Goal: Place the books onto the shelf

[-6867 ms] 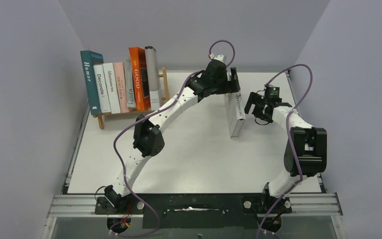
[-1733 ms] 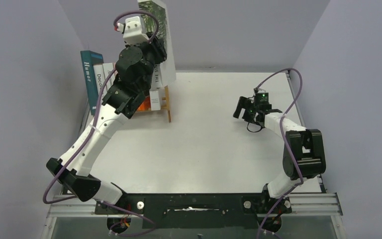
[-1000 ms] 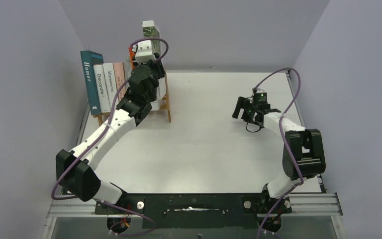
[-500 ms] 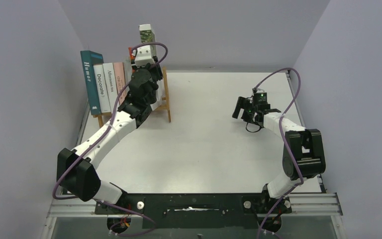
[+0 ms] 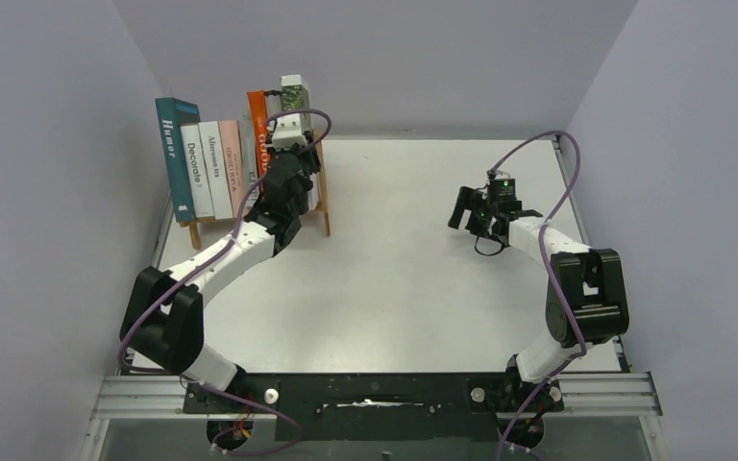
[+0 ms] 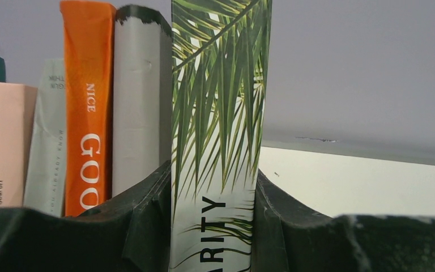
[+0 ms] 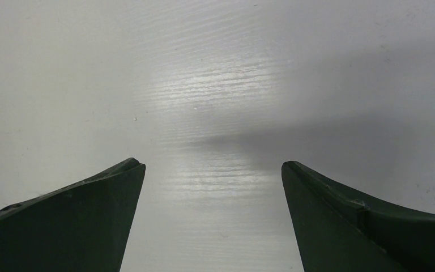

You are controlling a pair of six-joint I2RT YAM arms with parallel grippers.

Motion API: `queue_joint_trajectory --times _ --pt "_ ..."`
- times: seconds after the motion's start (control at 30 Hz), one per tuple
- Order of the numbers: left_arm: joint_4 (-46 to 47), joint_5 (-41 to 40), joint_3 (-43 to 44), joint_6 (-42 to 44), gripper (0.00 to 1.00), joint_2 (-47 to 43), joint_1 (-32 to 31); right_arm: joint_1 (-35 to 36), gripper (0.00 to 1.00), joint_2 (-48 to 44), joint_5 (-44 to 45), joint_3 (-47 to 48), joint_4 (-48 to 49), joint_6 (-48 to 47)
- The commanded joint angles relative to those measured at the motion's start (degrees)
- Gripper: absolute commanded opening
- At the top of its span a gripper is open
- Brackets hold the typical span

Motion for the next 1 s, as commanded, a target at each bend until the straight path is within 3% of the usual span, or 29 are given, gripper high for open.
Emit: queue_joint_trajectory --times 0.0,0.97 --pt "7.34 0.01 0.12 -0.83 0.0 2.4 1.0 0.22 0.99 -0.97 0.76 1.57 1.62 -0.26" --pt "9.7 -4.14 2.2 -5.23 0.0 16.22 1.18 0.24 0.99 -0.97 0.67 1.25 1.45 -0.67"
